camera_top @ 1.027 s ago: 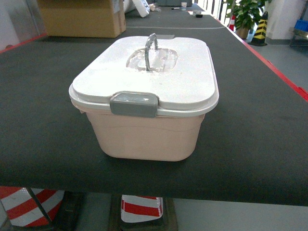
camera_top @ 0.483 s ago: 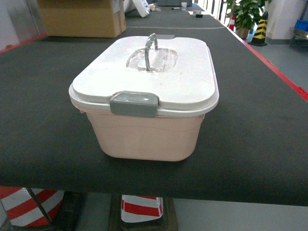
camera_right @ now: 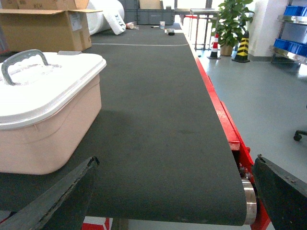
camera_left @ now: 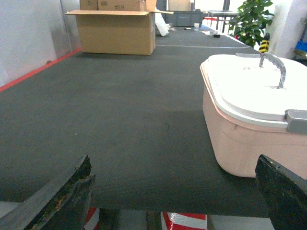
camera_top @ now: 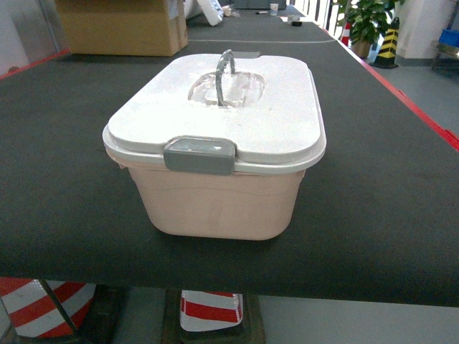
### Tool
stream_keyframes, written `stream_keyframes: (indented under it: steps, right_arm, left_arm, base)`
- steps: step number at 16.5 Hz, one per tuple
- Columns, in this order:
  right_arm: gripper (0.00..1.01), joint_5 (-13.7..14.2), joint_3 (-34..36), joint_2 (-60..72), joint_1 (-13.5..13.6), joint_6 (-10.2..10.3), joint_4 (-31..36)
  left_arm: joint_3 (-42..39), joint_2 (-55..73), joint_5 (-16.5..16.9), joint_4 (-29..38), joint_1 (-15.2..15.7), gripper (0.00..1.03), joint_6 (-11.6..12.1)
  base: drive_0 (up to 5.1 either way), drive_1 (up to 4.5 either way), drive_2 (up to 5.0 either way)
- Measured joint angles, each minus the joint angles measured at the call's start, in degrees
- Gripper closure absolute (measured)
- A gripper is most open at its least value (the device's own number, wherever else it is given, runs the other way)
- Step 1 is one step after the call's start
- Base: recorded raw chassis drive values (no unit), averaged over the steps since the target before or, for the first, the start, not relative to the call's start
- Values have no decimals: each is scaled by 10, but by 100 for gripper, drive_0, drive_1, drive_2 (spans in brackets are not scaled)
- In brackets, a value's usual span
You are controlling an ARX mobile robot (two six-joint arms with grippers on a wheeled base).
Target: Pick capacitor and pack into box
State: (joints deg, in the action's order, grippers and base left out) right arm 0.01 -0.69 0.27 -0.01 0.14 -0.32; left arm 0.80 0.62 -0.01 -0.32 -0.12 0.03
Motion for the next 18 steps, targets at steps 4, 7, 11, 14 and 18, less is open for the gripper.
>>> stream_keyframes:
  steps: [4, 7, 11, 14, 18]
  right_arm:
    - [3, 0, 0, 0, 0, 0, 0]
    - [3, 0, 0, 0, 0, 0, 0]
    - [3, 0, 0, 0, 0, 0, 0]
    - [3, 0, 0, 0, 0, 0, 0]
    - [3, 0, 0, 0, 0, 0, 0]
  left_arm:
    - [0, 0, 0, 0, 0, 5, 0]
    - [0, 0, 0, 0, 0, 5, 0]
    - [0, 0, 0, 0, 0, 5, 0]
    - [0, 0, 0, 0, 0, 5, 0]
    - [0, 0, 0, 0, 0, 5, 0]
  base:
    - [0, 0, 0]
    - [0, 0, 0]
    - [0, 0, 0]
    - [0, 0, 0]
    - [0, 0, 0]
